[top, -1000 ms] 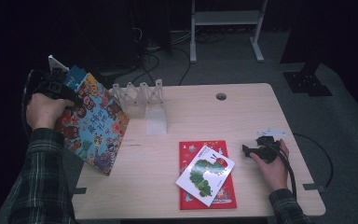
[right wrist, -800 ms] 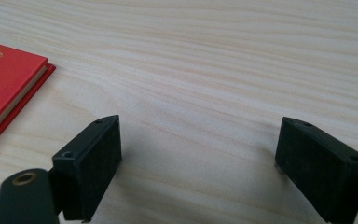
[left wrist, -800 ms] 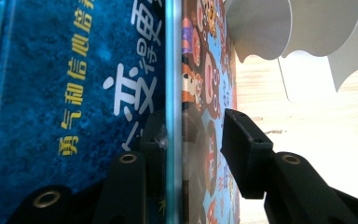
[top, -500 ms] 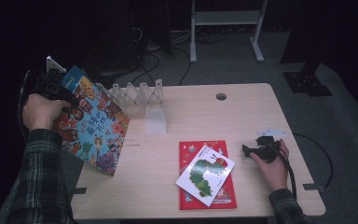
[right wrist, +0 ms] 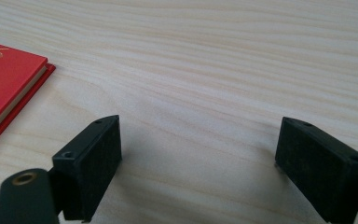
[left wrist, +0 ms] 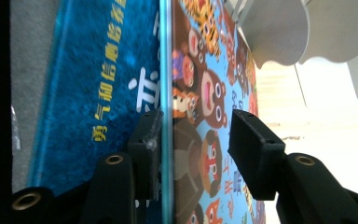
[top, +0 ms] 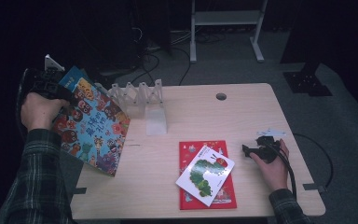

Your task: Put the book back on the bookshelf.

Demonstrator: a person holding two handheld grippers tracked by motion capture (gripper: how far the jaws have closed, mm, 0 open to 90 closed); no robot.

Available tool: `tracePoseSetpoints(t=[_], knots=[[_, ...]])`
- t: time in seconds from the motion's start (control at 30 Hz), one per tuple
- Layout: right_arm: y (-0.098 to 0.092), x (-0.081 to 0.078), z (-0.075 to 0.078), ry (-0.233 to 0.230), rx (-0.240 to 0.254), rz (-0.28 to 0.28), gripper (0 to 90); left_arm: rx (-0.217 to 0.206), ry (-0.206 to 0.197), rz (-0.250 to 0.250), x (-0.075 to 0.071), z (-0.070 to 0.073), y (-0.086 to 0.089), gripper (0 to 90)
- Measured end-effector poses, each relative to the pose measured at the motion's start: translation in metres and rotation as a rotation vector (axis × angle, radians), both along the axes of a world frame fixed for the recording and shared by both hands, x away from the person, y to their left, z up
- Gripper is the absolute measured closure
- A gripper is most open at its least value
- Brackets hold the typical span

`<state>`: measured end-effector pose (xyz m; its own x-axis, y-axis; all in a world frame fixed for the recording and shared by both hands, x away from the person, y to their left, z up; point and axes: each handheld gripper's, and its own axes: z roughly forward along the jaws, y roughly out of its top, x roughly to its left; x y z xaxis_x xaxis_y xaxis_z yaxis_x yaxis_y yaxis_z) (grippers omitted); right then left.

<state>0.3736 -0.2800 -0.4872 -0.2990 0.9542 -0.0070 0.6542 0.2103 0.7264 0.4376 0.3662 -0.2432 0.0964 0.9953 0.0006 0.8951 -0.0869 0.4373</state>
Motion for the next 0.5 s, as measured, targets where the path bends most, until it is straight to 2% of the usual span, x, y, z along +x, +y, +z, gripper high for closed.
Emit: tracePoseSetpoints(t=[0.03, 0.1, 0.17, 0.3, 0.5], knots=[[0.0, 0.0, 0.0, 0.0, 0.0, 0.0, 13.6, 0.003, -0.006, -0.003, -0.001, 0.003, -0.001, 53.7], [0.0, 0.0, 0.0, 0.0, 0.0, 0.0, 13.6, -0.016, -0.023, -0.017, -0.002, 0.009, -0.004, 54.4], [0.0, 0.0, 0.0, 0.0, 0.0, 0.0, 13.6, -0.02, -0.025, -0.03, -0.002, 0.012, -0.007, 55.9], [0.0, 0.0, 0.0, -0.002, -0.001, 0.001, 13.6, -0.037, -0.013, -0.058, 0.0, 0.008, -0.013, 61.5], [0.0, 0.0, 0.0, -0.002, -0.002, 0.002, 13.6, -0.09, -0.01, -0.118, -0.001, 0.0, -0.029, 71.2]])
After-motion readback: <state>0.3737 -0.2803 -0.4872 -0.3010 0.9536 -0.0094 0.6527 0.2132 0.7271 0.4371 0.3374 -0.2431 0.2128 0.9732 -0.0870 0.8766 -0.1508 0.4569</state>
